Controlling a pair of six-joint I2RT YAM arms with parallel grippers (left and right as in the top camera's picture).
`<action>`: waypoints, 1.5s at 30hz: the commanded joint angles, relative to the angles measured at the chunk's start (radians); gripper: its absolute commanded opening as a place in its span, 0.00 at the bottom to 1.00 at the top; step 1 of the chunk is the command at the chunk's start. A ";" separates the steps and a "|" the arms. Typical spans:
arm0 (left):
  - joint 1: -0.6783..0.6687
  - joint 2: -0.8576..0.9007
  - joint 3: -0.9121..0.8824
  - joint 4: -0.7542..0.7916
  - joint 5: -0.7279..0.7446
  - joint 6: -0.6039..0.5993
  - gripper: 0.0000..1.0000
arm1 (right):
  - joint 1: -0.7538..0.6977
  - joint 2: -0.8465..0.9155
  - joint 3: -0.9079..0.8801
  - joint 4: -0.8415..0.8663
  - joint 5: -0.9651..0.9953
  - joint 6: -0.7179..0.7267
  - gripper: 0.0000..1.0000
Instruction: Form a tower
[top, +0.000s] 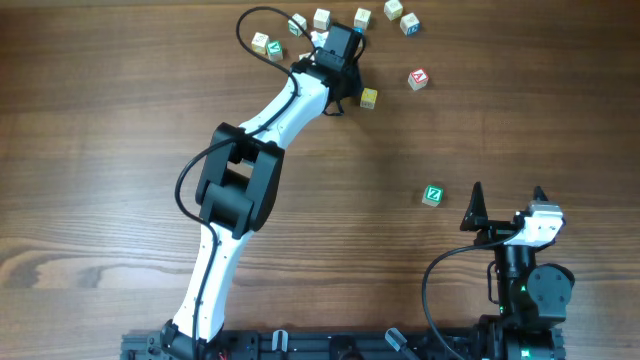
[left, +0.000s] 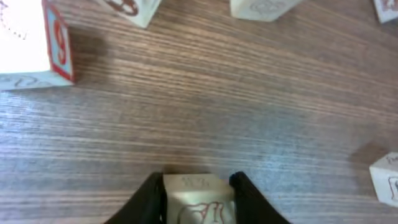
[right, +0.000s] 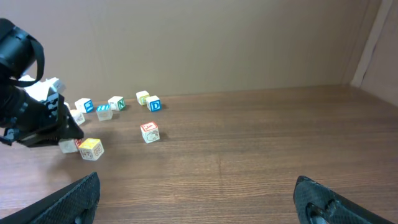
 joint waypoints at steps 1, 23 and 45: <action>0.004 0.007 -0.009 -0.082 -0.002 -0.002 0.12 | 0.003 -0.004 -0.001 0.003 -0.013 -0.011 1.00; -0.369 -0.323 -0.068 -0.390 0.046 0.243 0.09 | 0.003 -0.004 -0.001 0.003 -0.013 -0.012 1.00; -0.446 -0.219 -0.139 -0.310 0.185 0.130 0.15 | 0.003 -0.004 -0.001 0.003 -0.013 -0.011 1.00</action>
